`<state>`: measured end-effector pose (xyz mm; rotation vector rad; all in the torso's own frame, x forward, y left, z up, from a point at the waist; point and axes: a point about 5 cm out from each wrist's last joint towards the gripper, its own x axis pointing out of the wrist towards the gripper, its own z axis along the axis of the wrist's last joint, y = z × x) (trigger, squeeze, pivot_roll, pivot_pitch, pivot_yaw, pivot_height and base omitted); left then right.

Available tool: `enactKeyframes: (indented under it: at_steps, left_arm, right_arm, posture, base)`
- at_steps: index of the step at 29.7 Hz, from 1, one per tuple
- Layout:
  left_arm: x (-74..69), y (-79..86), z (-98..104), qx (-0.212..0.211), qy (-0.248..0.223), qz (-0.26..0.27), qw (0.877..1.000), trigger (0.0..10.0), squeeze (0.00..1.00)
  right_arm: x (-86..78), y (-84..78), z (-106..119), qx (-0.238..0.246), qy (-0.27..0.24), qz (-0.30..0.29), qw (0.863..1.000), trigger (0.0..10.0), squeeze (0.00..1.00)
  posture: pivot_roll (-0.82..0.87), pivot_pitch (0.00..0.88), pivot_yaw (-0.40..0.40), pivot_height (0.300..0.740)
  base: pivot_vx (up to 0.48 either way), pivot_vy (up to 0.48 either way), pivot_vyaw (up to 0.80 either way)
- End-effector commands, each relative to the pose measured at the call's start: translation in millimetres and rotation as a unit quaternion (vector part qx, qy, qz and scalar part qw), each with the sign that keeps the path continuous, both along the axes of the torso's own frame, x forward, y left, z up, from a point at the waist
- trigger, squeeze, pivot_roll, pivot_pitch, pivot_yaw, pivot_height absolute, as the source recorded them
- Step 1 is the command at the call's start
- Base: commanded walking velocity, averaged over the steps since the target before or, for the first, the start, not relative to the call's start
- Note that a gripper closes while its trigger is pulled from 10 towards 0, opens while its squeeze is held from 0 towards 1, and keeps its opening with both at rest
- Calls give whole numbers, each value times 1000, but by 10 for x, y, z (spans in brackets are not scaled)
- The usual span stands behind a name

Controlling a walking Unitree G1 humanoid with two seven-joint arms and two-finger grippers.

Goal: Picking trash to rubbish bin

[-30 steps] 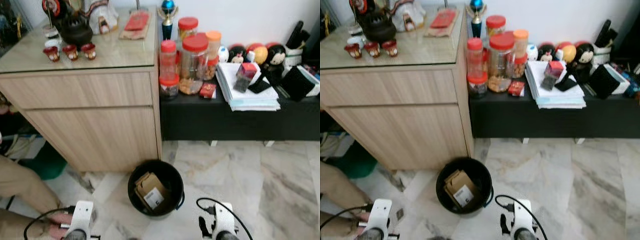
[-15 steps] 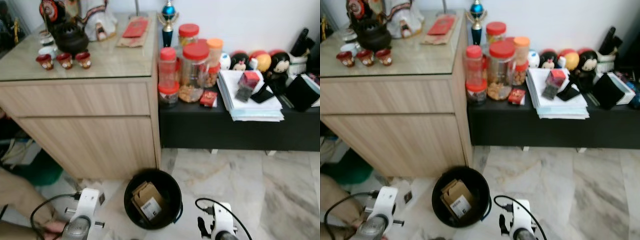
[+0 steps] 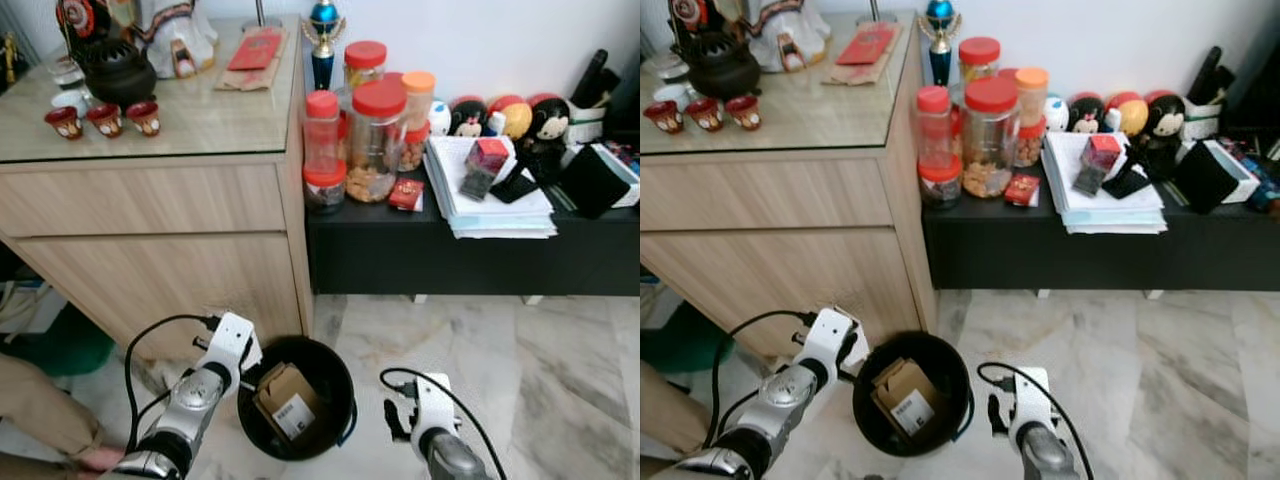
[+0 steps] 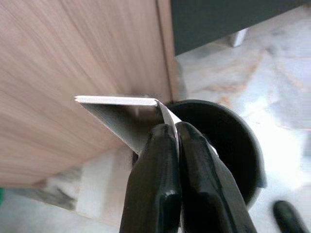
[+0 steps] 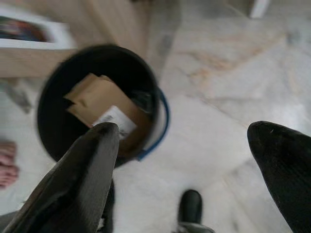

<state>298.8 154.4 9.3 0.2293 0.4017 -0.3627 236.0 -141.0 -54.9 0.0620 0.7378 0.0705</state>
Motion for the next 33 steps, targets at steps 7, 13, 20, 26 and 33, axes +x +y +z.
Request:
enactKeyframes:
  at_steps: [7, 13, 20, 26, 33]
  left_arm:
    - [-38, -294, -78, -82, 73, -38, 993, 10000, 0]
    - [-149, -300, -212, -71, 115, -37, 990, 10000, 0]
    - [-158, -208, -237, -52, 122, -23, 991, 10000, 0]
    - [-206, -137, -289, -37, 136, -14, 990, 10000, 0]
    - [-219, -86, -304, -26, 134, -2, 991, 10000, 843]
  right_arm:
    - [213, 198, 167, 13, -43, 57, 997, 10000, 0]
    - [222, 308, 185, 2, -47, 110, 993, 10000, 0]
    - [203, 310, 173, -4, -46, 125, 991, 10000, 0]
    - [214, 318, 185, -2, -50, 125, 991, 10000, 0]
    - [202, 314, 175, -2, -48, 127, 991, 10000, 0]
  posture:
    - [124, 142, 44, 728]
    - [119, 149, 32, 728]
    - [123, 152, 30, 728]
    - [119, 154, 29, 728]
    - [121, 154, 27, 728]
  base:
    - [0, 0, 0]
    - [0, 0, 0]
    - [0, 0, 0]
    - [0, 0, 0]
    - [0, 0, 0]
